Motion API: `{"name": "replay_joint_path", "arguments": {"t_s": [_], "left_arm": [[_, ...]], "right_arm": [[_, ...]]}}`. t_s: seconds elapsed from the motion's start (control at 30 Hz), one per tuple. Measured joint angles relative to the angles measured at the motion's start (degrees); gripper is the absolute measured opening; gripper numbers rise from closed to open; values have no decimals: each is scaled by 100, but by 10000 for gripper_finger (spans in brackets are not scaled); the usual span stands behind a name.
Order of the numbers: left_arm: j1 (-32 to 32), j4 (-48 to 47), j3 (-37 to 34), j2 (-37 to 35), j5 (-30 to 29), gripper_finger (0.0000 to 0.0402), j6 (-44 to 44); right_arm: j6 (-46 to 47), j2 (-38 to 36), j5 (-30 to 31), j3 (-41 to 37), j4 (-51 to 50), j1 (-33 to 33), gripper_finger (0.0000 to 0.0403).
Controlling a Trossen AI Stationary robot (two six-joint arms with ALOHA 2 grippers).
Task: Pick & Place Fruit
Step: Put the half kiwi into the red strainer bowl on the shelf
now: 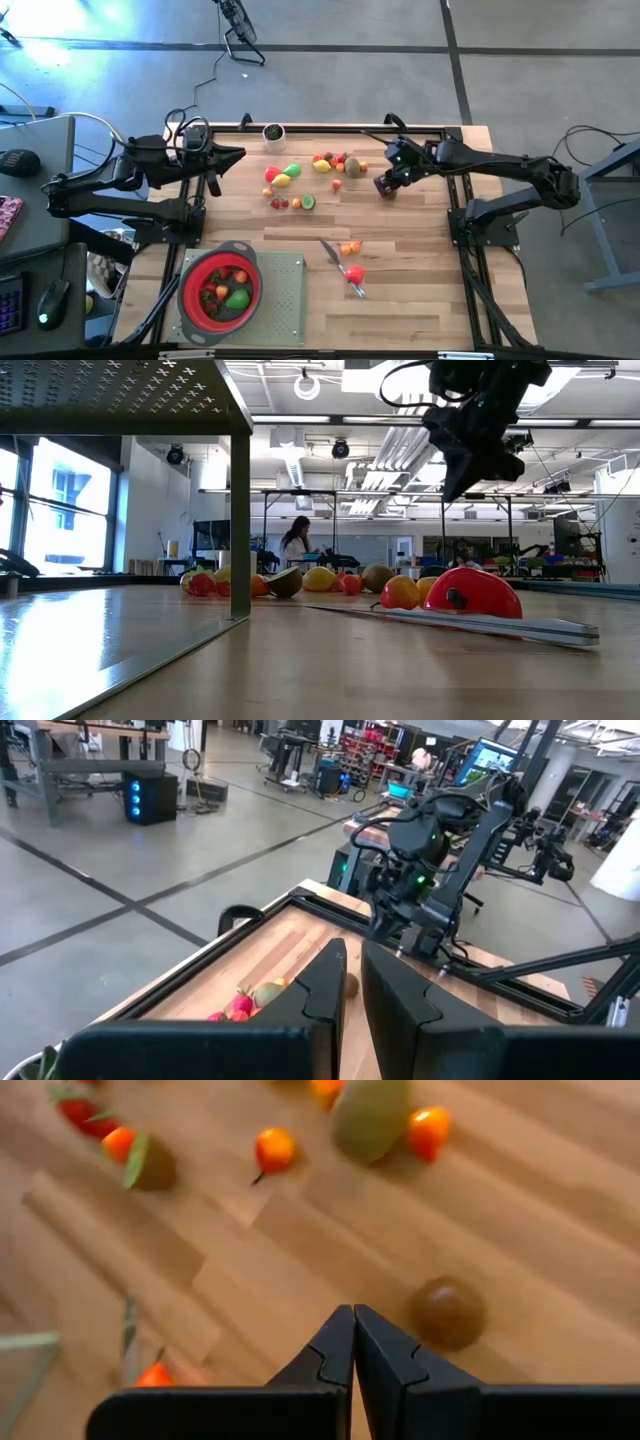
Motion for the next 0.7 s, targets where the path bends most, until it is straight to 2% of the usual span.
{"name": "replay_joint_path", "arguments": {"t_s": [0.27, 0.7], "left_arm": [[0, -161, 0, 0, 0, 32, -2], [0, -165, 0, 0, 0, 32, -2]], "right_arm": [[-125, 0, -540, 0, -4, 0, 3], [-288, 0, -445, 0, -7, 0, 3]]}}
